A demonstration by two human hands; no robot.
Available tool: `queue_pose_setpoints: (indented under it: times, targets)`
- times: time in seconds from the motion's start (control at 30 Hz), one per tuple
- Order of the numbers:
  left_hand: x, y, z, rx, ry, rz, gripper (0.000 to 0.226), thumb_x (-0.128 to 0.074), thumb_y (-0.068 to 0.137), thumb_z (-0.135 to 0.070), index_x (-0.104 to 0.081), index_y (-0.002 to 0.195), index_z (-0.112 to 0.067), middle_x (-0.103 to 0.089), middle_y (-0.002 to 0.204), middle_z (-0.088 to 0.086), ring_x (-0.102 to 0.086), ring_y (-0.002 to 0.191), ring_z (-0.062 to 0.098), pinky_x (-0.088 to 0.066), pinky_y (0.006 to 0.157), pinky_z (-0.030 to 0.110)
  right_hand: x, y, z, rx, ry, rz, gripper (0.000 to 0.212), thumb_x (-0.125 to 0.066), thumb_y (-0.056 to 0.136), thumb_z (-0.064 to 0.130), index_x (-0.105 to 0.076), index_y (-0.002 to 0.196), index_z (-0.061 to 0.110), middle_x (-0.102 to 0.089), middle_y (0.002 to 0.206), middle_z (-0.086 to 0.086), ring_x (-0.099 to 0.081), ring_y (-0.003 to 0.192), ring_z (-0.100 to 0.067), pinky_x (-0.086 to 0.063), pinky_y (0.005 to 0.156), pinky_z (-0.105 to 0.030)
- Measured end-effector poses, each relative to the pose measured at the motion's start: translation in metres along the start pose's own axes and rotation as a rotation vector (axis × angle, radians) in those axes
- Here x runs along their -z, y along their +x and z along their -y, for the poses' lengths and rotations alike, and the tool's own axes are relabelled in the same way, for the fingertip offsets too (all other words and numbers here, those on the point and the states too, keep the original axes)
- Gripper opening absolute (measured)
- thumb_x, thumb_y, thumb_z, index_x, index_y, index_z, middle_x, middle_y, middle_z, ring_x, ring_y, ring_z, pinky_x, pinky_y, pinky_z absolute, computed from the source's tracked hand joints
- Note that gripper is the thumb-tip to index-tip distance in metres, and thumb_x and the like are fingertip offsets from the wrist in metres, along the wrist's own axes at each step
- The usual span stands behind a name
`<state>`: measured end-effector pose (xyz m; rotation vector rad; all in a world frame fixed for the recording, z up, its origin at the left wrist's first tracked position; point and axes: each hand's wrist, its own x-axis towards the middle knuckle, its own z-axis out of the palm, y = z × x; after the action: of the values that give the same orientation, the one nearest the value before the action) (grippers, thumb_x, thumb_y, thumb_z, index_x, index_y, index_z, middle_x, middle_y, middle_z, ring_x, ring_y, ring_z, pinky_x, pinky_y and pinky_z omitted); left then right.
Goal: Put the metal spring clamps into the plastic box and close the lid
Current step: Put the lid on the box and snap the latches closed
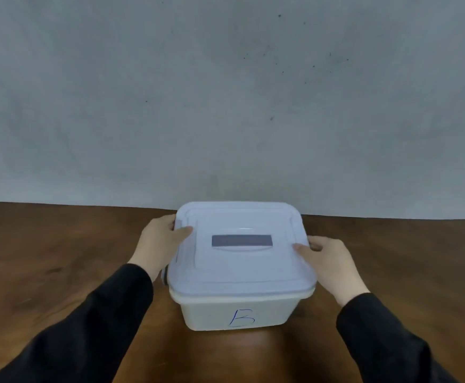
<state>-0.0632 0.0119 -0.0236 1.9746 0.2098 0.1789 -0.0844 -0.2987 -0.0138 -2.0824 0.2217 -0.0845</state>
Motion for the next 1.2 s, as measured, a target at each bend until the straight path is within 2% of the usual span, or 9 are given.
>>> queue_pose_setpoints:
  times: [0.07,0.17,0.27,0.43,0.57,0.77,0.87,0.97,1.2]
  targets:
    - [-0.004,0.005,0.008,-0.013,0.177,-0.025,0.03,-0.063,0.093,-0.027,-0.066,0.079,0.0,-0.064,0.075,0.019,-0.056,0.059,0.016,-0.042,0.054,0.027,-0.001,0.006,-0.008,-0.019,-0.079,0.047,0.018,-0.065,0.093,0.028,-0.072,0.077,0.027,-0.072,0.088,0.004,-0.068,0.082,-0.014,-0.06,0.08,-0.038]
    - [-0.007,0.009,0.023,0.016,0.314,0.016,0.027,-0.059,0.093,-0.032,-0.07,0.076,-0.016,-0.07,0.079,0.001,-0.062,0.059,0.013,-0.044,0.052,0.026,-0.005,0.015,-0.022,-0.004,-0.193,0.074,0.02,-0.064,0.092,0.037,-0.077,0.094,0.023,-0.065,0.106,0.004,-0.064,0.081,-0.008,-0.053,0.064,-0.025]
    - [-0.006,0.003,0.027,0.076,0.272,0.061,0.026,-0.055,0.095,-0.04,-0.076,0.104,-0.028,-0.077,0.094,-0.01,-0.071,0.084,0.012,-0.057,0.071,0.031,-0.006,0.018,-0.029,0.006,-0.212,0.091,0.023,-0.061,0.093,0.042,-0.074,0.107,0.028,-0.056,0.115,0.009,-0.059,0.083,-0.006,-0.048,0.063,-0.02]
    - [-0.007,-0.01,0.021,0.165,0.209,0.192,0.038,-0.052,0.099,-0.042,-0.052,0.137,-0.042,-0.064,0.117,-0.018,-0.061,0.098,0.004,-0.049,0.075,0.023,-0.003,0.023,-0.036,-0.033,-0.179,0.102,0.009,-0.062,0.092,0.043,-0.068,0.086,0.041,-0.06,0.126,0.002,-0.062,0.093,-0.011,-0.051,0.07,-0.023]
    - [-0.008,-0.015,0.02,0.318,0.088,0.141,0.064,-0.053,0.097,-0.051,-0.034,0.155,-0.031,-0.051,0.149,-0.006,-0.053,0.13,0.021,-0.045,0.094,0.034,-0.001,0.031,-0.041,-0.184,-0.043,0.148,0.056,-0.067,0.089,0.047,-0.052,0.139,0.027,-0.056,0.137,0.001,-0.059,0.114,-0.021,-0.053,0.088,-0.036]
    - [-0.007,-0.04,0.015,0.448,-0.31,0.3,0.036,-0.07,0.092,-0.031,-0.062,0.125,-0.021,-0.078,0.109,0.004,-0.075,0.098,0.026,-0.058,0.088,0.049,-0.004,0.025,-0.046,-0.182,0.069,0.282,0.042,-0.057,0.093,0.052,-0.058,0.129,0.031,-0.072,0.108,0.013,-0.069,0.096,-0.009,-0.058,0.07,-0.024]
    - [-0.015,-0.036,0.016,0.299,-0.12,0.16,0.029,-0.065,0.095,-0.029,-0.06,0.123,-0.025,-0.077,0.105,-0.004,-0.075,0.092,0.016,-0.061,0.079,0.036,-0.01,0.02,-0.048,-0.072,0.052,0.283,0.049,-0.061,0.091,0.049,-0.047,0.136,0.037,-0.068,0.114,0.015,-0.068,0.1,-0.01,-0.061,0.076,-0.027]
    - [-0.021,-0.033,0.018,0.265,0.028,0.1,0.047,-0.057,0.099,-0.034,-0.042,0.143,-0.027,-0.067,0.122,-0.008,-0.068,0.099,0.013,-0.056,0.075,0.027,-0.017,0.015,-0.047,-0.033,0.037,0.224,0.045,-0.057,0.096,0.042,-0.045,0.139,0.036,-0.068,0.111,0.014,-0.069,0.095,-0.011,-0.063,0.078,-0.032]
    - [-0.018,-0.02,0.036,0.248,0.162,0.131,0.064,-0.049,0.1,-0.042,-0.022,0.157,-0.03,-0.057,0.14,-0.002,-0.064,0.114,0.019,-0.056,0.094,0.041,-0.016,0.012,-0.041,0.02,-0.156,0.189,0.06,-0.047,0.102,0.034,-0.02,0.157,0.032,-0.064,0.106,0.011,-0.066,0.087,-0.008,-0.059,0.07,-0.023]
